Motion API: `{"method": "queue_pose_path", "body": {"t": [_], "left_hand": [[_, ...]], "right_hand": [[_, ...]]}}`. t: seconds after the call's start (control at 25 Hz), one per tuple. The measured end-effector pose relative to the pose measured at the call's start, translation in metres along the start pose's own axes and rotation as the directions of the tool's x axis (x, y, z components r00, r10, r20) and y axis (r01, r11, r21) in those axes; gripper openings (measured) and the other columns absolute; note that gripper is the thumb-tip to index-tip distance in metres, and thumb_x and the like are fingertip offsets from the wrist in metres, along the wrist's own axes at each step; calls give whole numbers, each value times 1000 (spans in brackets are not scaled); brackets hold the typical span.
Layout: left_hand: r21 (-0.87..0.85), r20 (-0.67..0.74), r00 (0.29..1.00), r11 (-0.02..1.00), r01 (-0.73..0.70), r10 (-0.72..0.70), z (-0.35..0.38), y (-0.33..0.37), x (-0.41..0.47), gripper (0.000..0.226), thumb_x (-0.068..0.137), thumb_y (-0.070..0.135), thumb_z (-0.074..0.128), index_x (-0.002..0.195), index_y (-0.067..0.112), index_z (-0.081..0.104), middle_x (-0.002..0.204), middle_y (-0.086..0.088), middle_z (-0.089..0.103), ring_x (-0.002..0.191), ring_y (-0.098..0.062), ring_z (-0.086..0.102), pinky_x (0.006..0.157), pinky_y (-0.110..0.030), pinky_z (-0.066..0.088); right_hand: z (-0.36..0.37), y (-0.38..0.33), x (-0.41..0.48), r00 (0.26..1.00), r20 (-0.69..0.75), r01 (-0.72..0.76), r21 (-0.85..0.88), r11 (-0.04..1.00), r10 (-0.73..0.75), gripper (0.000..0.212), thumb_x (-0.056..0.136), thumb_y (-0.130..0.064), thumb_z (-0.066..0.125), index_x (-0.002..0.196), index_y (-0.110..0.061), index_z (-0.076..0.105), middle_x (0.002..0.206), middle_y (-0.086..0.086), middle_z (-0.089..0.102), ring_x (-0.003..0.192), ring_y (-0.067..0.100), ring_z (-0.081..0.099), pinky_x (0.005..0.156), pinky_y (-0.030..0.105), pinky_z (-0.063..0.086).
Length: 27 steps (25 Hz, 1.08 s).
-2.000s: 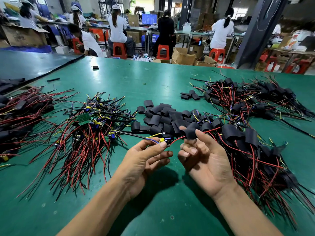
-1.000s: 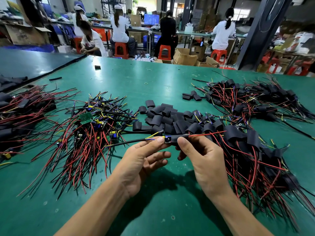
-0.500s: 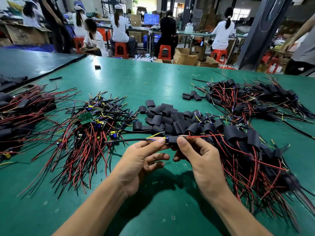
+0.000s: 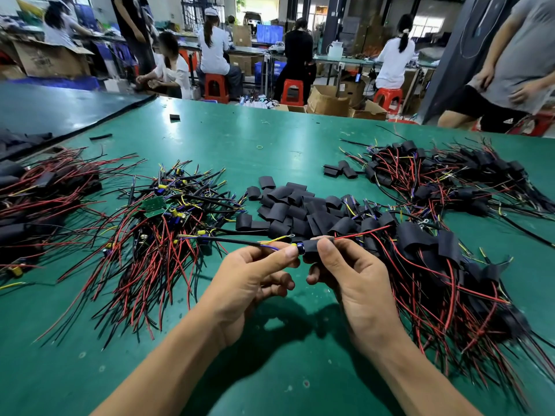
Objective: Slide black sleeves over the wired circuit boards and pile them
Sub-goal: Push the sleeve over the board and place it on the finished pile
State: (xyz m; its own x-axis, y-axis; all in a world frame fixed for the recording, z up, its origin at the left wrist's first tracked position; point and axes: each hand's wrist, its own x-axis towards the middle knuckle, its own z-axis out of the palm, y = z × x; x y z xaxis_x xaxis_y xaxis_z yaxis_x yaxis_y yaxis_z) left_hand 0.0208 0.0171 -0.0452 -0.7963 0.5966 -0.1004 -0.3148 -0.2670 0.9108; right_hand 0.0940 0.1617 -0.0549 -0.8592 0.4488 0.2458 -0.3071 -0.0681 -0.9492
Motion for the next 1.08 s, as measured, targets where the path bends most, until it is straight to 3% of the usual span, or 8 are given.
{"method": "queue_pose_path", "body": {"t": [0.2, 0.36, 0.6, 0.76, 0.96, 1.08], "left_hand": [[9, -14, 1000, 1000, -22, 22, 0, -3, 0, 27, 57, 27, 91, 79, 20, 78, 81, -10, 70, 55, -14, 60, 53, -20, 50], [17, -12, 1000, 999, -28, 28, -1, -4, 0, 27, 61, 31, 87, 84, 19, 79, 85, -9, 72, 56, -13, 60, 54, -20, 51], [-39, 34, 999, 999, 4, -3, -3, -2, 2, 30, 65, 23, 80, 93, 12, 79, 88, -10, 73, 58, -16, 64, 56, -20, 52], [29, -6, 999, 999, -41, 41, 0, -3, 0, 35, 59, 29, 83, 90, 14, 79, 85, -12, 73, 57, -17, 62, 55, -20, 51], [111, -27, 995, 989, -95, 99, 1, -2, -3, 32, 59, 24, 92, 87, 19, 77, 76, -7, 69, 58, -16, 59, 56, -22, 50], [98, -16, 996, 992, -83, 85, -1, -2, -2, 26, 58, 29, 87, 80, 23, 74, 74, -1, 67, 58, -15, 56, 54, -20, 48]], "right_hand": [[5, 3, -2, 997, -19, -77, 75, 994, 79, 53, 66, -59, 84, 88, -12, 76, 70, 7, 70, 60, 18, 60, 64, 26, 54], [5, 3, -5, 999, -6, -31, 43, 999, 31, 35, 79, -44, 79, 93, -11, 76, 76, 6, 73, 63, 16, 62, 65, 23, 53], [7, 0, -2, 998, -12, -60, 102, 993, 61, 31, 77, -43, 79, 92, -16, 77, 84, 8, 73, 61, 16, 60, 67, 27, 55], [7, -1, -4, 1000, 8, -20, 0, 1000, 20, 21, 82, -36, 76, 94, -19, 76, 80, 3, 73, 63, 14, 63, 67, 23, 53], [13, -2, -8, 995, -5, -102, 27, 994, 102, 31, 79, -43, 72, 99, -18, 75, 75, 8, 69, 64, 20, 62, 69, 33, 52], [16, 0, -9, 994, 9, -104, -25, 994, 105, 35, 84, -46, 63, 105, -20, 74, 78, 6, 68, 67, 17, 61, 67, 30, 53]]}}
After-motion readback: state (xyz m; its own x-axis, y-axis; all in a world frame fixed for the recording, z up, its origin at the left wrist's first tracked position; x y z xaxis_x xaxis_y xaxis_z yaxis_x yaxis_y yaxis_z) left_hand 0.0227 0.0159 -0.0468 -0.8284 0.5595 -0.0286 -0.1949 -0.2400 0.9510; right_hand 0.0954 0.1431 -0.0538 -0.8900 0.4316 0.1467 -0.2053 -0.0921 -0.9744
